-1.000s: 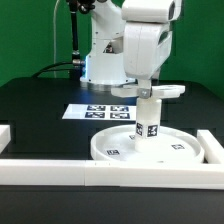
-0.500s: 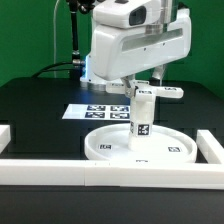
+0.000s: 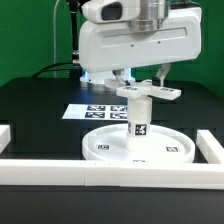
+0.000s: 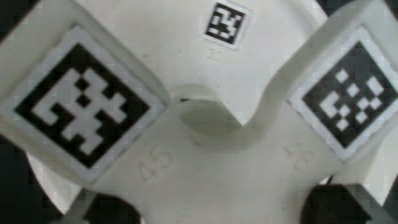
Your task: Assemble round table
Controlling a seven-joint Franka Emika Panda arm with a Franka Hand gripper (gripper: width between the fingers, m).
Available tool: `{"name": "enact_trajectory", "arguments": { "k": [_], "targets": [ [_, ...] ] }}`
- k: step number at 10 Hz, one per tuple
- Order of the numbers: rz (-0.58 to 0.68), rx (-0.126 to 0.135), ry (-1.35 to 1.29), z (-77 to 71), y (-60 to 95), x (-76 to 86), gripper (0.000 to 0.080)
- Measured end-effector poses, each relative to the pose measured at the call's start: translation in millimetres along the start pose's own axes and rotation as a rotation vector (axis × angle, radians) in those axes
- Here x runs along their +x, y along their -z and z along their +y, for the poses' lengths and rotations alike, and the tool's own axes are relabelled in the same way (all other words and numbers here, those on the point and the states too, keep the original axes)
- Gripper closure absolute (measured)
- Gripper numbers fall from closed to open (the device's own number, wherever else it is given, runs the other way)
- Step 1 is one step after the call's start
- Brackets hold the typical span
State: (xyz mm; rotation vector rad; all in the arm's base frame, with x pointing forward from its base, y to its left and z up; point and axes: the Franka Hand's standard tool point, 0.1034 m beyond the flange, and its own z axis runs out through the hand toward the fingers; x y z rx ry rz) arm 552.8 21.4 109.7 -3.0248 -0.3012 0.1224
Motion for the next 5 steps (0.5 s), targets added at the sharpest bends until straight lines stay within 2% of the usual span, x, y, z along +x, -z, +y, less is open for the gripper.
{"name": "enact_trajectory", "arguments": {
  "k": [1,3,5],
  "targets": [
    [0.040,0.032,-0.193,3.5,-2.5,-4.7,0.0351],
    [0.095,0.077,-0.423,5.8,-5.4,-6.7,0.0351],
    [0.109,0.082,-0.540,6.2,-5.3,-4.9,0.0351]
  ]
}}
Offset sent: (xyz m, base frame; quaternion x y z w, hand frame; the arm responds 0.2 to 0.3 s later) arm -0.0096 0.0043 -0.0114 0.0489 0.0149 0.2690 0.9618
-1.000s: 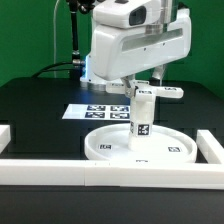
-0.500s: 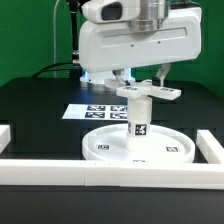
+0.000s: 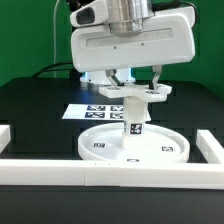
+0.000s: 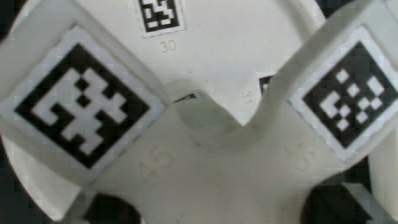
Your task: Assemble round table
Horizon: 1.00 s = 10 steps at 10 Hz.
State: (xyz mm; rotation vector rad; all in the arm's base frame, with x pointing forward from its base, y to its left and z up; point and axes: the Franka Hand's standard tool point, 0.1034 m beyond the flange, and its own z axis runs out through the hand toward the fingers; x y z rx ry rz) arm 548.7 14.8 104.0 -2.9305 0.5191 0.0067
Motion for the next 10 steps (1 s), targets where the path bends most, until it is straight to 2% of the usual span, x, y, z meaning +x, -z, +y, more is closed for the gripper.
{"name": "enact_trajectory", "arguments": {
  "k": [4,6,7,10],
  "targets": [
    [0.007,0.001,-0.287,-0.8,-0.3,1.0,0.0351],
    [0.020,0.039,-0.505,1.2,-0.1,3.1,0.0351],
    [0.035,0.042,-0.581,-1.2,-0.6,1.9,0.0351],
    [0.114,0.088,-0.908,-7.9,-1.9,3.9,0.0351]
  ]
}}
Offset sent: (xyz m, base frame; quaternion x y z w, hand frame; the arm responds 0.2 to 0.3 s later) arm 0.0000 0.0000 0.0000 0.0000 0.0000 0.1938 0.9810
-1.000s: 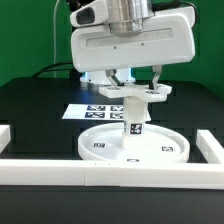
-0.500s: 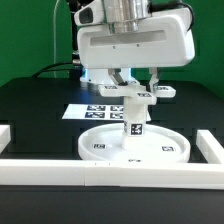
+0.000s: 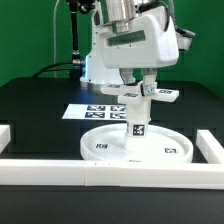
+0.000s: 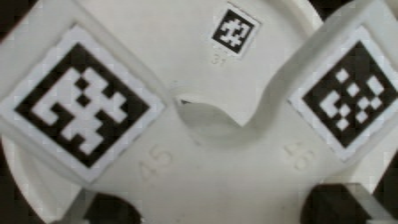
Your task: Assemble round table
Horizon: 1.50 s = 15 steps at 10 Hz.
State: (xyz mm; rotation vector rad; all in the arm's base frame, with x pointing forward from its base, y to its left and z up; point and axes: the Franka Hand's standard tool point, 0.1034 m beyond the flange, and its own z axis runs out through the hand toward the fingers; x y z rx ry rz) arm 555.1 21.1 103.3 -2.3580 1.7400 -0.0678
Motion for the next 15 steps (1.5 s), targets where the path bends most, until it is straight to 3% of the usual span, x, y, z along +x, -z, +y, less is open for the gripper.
{"name": "enact_trajectory", "arguments": {
  "k": [3,5,9,10,11,14,15],
  "targets": [
    [0.016,0.046,-0.233,-3.1,-0.9,-0.5,0.0351],
    [0.007,0.061,-0.392,-5.7,-1.6,-5.5,0.0351],
    [-0.004,0.061,-0.462,-7.3,-1.0,-10.3,0.0351],
    [-0.031,0.037,-0.410,-5.8,4.9,-11.2,0.0212],
    [-0.037,0.043,-0.402,-8.0,11.8,-10.0,0.0169],
    [-0.063,0.057,-0.357,-14.6,31.5,-11.7,0.0154],
    [-0.061,0.057,-0.339,-14.1,30.6,-11.6,0.0151]
  ]
}}
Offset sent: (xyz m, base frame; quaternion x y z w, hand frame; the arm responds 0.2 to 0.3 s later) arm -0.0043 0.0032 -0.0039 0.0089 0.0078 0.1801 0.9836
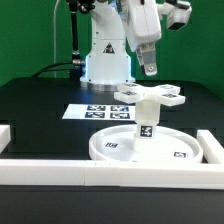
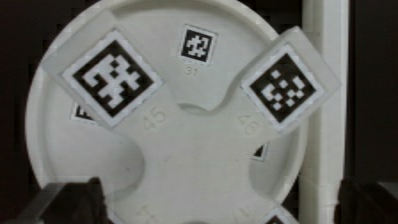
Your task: Assemble round table
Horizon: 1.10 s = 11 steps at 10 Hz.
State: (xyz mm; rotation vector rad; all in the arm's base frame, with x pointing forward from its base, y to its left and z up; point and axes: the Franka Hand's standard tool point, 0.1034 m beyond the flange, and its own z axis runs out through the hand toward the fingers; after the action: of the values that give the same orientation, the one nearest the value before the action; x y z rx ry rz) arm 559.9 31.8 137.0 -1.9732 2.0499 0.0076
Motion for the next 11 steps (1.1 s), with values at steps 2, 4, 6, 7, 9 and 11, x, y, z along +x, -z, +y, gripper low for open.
{"name": "enact_trajectory", "arguments": {
  "k": [2,4,6,7,9,11],
  "targets": [
    [0.008,-0.025,0.122,2.3,-2.3,-1.3,0.0151],
    [0.010,-0.087,0.443,3.2,-5.0,-7.1,0.0151],
    [-0.024,-0.158,0.700,5.6,-5.7,-17.2,0.0151],
    [-0.029,-0.156,0.760,2.9,-4.7,-17.4,0.0151],
    [-0.040,-0.156,0.910,3.4,-5.1,-16.4,0.0151],
    [-0.053,-0.155,1.082,3.5,-5.2,-16.2,0.0151]
  ]
}}
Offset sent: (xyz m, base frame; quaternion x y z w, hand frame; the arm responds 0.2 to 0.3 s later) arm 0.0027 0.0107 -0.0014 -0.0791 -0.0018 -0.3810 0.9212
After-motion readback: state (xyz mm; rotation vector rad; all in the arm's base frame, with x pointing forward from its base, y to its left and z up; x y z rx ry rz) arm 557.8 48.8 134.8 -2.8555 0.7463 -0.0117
